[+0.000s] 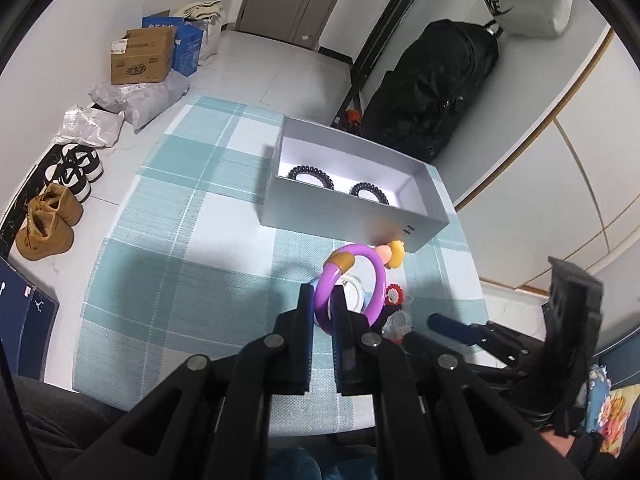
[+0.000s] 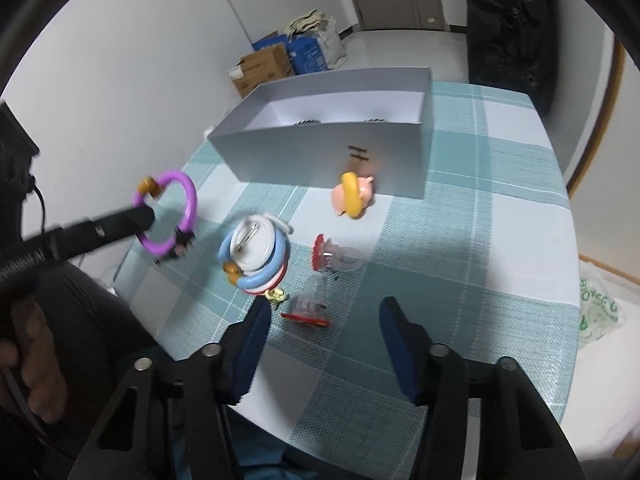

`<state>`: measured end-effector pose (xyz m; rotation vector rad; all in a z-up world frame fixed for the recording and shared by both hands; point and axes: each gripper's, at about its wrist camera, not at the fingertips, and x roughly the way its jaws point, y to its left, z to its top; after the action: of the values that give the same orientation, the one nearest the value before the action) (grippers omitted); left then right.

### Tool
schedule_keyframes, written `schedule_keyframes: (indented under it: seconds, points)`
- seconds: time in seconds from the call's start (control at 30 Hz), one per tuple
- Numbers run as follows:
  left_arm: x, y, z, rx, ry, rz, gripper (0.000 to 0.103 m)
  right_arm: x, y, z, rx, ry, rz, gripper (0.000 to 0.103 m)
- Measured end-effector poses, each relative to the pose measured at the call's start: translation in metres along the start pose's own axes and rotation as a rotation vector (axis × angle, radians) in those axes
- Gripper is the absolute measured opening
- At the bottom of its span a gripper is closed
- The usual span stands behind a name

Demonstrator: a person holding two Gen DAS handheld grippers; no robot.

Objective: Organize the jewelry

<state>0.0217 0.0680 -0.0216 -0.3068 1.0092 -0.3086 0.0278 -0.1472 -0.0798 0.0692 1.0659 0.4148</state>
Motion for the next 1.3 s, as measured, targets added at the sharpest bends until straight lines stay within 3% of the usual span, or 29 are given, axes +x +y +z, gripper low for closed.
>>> schedule_keyframes:
  seconds: [0.2,0.33,0.83,1.3]
  points:
    - [0.0,0.004,-0.001,-0.009,-0.002,-0.005,0.004,0.006,0.015,-0.001,-0.073,0.008,-0.032,0.024]
    - [-0.001,0.004,-0.001,-0.002,-0.01,-0.006,0.004,0.005,0.016,-0.001,-0.068,0.0,-0.027,0.02]
    - [0.0,0.003,0.004,-0.005,-0.023,0.001,0.004,-0.019,0.004,0.01,0.015,-0.09,0.064,0.02]
    - [0.005,-0.014,0.037,0.036,-0.022,-0.032,0.004,-0.041,-0.002,0.056,0.034,-0.157,0.149,0.02]
